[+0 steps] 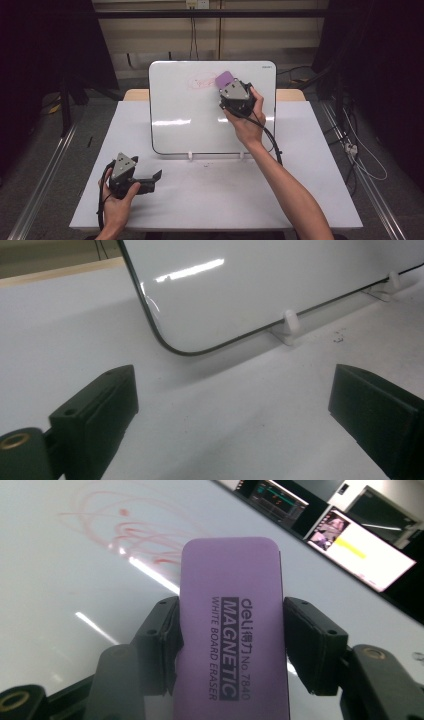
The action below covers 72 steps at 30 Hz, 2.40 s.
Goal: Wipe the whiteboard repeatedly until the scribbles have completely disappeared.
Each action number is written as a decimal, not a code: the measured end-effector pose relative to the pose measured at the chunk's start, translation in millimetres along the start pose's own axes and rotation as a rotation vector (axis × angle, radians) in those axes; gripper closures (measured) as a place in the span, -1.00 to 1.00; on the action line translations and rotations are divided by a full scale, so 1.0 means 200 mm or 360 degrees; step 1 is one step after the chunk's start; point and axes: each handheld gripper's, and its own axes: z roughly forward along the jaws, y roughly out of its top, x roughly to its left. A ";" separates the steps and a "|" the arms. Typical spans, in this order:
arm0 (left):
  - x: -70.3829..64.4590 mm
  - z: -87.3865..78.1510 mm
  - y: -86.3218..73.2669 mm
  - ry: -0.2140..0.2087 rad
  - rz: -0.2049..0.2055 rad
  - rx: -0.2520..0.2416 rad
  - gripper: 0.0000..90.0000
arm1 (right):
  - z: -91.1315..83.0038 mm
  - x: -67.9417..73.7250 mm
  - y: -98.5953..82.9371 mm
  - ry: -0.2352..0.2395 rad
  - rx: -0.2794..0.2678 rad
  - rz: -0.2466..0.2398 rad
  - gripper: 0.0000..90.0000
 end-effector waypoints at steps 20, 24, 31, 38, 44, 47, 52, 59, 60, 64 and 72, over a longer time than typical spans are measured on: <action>0.01 -0.01 -0.01 -0.0007 -0.0023 -0.0019 -0.89 | 0.04 -0.24 0.02 -0.0182 0.0036 0.0132 -0.06; 0.01 -0.01 -0.01 -0.0005 -0.0027 -0.0024 -0.89 | 0.04 -0.17 0.04 -0.0169 0.0029 0.0096 -0.06; 0.01 -0.01 -0.01 -0.0008 -0.0021 -0.0016 -0.89 | 0.08 0.01 0.11 -0.0076 0.0004 0.0026 -0.06; 0.00 0.00 -0.01 -0.0013 -0.0018 -0.0007 -0.89 | 0.09 0.18 0.15 0.0048 -0.0020 -0.0005 -0.06; 0.00 0.01 -0.01 -0.0014 -0.0014 0.0009 -0.89 | 0.07 0.24 0.15 0.0096 -0.0030 -0.0019 -0.06; -0.01 0.00 -0.01 -0.0016 0.0001 0.0007 -0.89 | 0.07 0.20 0.14 0.0091 -0.0025 -0.0005 -0.06; -0.01 0.00 -0.01 -0.0015 -0.0010 0.0001 -0.89 | 0.07 0.06 0.11 0.0014 -0.0029 0.0101 -0.06; -0.01 -0.01 -0.01 -0.0023 -0.0008 -0.0019 -0.89 | 0.05 -0.15 0.06 -0.0130 0.0004 0.0112 -0.06; -0.01 -0.01 -0.01 -0.0022 -0.0008 -0.0020 -0.89 | 0.05 -0.17 0.06 -0.0134 0.0008 0.0131 -0.06; -0.01 -0.01 -0.01 -0.0027 -0.0014 -0.0017 -0.89 | 0.06 -0.16 0.08 -0.0172 0.0018 0.0101 -0.06; -0.02 -0.01 -0.01 -0.0031 -0.0006 -0.0014 -0.89 | 0.11 -0.02 0.16 -0.0114 -0.0008 0.0059 -0.06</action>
